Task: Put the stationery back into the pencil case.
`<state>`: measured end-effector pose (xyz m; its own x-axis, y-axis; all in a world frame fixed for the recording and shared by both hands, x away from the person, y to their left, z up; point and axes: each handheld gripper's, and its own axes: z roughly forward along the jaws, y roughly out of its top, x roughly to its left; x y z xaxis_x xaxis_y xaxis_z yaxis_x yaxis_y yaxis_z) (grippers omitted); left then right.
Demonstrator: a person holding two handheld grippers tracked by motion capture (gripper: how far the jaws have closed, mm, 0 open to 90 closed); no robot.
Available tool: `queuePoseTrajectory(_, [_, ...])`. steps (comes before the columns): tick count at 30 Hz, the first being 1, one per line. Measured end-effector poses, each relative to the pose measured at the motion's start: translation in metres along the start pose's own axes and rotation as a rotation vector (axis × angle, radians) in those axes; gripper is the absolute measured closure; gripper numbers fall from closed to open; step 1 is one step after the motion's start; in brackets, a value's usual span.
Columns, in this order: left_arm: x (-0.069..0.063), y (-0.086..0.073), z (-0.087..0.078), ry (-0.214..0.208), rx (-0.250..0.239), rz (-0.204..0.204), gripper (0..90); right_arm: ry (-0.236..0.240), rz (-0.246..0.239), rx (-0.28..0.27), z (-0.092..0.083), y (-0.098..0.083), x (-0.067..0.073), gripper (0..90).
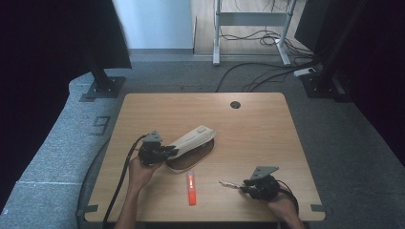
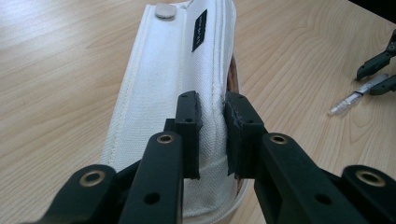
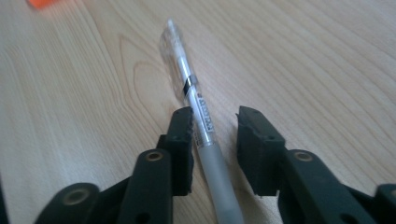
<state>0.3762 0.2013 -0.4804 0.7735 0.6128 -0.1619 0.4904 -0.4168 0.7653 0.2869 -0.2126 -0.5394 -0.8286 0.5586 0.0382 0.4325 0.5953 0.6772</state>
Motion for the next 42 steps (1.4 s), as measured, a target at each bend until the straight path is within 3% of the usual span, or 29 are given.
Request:
queuePoseTrajectory(3, [0.000,0.000,0.000,-0.001,0.000,-0.001,76.5,0.002,-0.013,-0.003,0.000,0.000,0.001,74.4])
queuePoseTrajectory(8, [0.000,0.000,0.000,-0.003,-0.002,-0.002,76.5,-0.005,0.006,-0.007,0.000,0.000,0.000,77.9])
queuePoseTrajectory(28, [0.000,0.000,-0.001,0.001,-0.003,0.002,76.7,-0.005,0.060,-0.082,-0.012,0.016,-0.005,78.3])
queuePoseTrajectory(42, [0.000,0.000,-0.001,0.004,-0.011,-0.002,76.8,0.002,0.056,-0.126,-0.011,0.038,-0.017,78.3])
